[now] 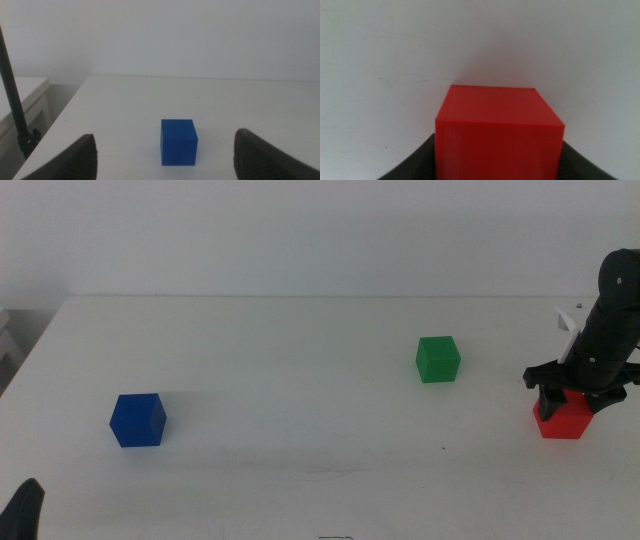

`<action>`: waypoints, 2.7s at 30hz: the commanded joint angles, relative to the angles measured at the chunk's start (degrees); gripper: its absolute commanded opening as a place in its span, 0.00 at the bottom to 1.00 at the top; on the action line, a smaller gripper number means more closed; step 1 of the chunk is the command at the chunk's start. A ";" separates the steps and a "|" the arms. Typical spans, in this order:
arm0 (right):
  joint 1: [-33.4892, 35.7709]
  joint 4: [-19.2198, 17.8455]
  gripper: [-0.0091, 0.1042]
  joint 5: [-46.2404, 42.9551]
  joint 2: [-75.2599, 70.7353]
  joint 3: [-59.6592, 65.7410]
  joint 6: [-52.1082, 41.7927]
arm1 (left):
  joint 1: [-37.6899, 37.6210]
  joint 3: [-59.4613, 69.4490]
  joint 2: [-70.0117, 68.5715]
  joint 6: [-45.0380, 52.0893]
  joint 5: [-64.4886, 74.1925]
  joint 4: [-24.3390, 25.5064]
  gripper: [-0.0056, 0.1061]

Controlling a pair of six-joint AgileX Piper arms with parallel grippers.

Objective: Stack red cubes first, then green, then blue cubes in a specific spot.

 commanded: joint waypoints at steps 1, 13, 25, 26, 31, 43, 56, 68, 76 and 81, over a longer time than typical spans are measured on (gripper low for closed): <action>-0.40 -0.68 0.06 -0.39 -3.15 -1.66 0.39 | -0.33 -0.18 -1.17 -0.54 -4.89 -0.37 0.89; 7.71 -3.52 0.07 8.57 -9.67 -1.66 21.14 | -0.33 -0.18 -1.17 -0.54 -4.89 -0.37 0.89; 27.83 -3.91 0.07 11.07 -7.61 -10.29 36.08 | -0.33 -0.18 -1.17 -0.54 -4.89 -0.37 0.89; 29.10 -3.91 0.07 11.20 -6.84 -11.60 36.54 | -0.33 -0.18 -1.17 -0.54 -4.89 -0.37 0.89; 33.97 -3.75 0.07 14.47 -0.35 -21.28 38.40 | -0.33 -0.18 -1.17 -0.54 -4.89 -0.37 0.89; 38.45 -1.74 0.07 16.73 8.66 -29.55 39.66 | -0.33 -0.18 -1.17 -0.54 -4.89 -0.37 0.89; 40.01 -1.72 0.07 15.22 10.70 -29.55 39.72 | -0.33 -0.18 -1.17 -0.54 -4.89 -0.37 0.89; 40.18 -2.01 0.44 14.98 11.74 -29.55 40.45 | -0.33 -0.18 -1.17 -0.54 -4.89 -0.37 0.89; 40.18 -4.43 0.83 17.10 8.26 -32.36 39.09 | -0.33 -0.18 -1.17 -0.54 -4.89 -0.37 0.89; 40.00 -8.66 0.85 18.50 3.82 -39.87 34.83 | -0.33 -0.18 -1.17 -0.54 -4.89 -0.37 0.89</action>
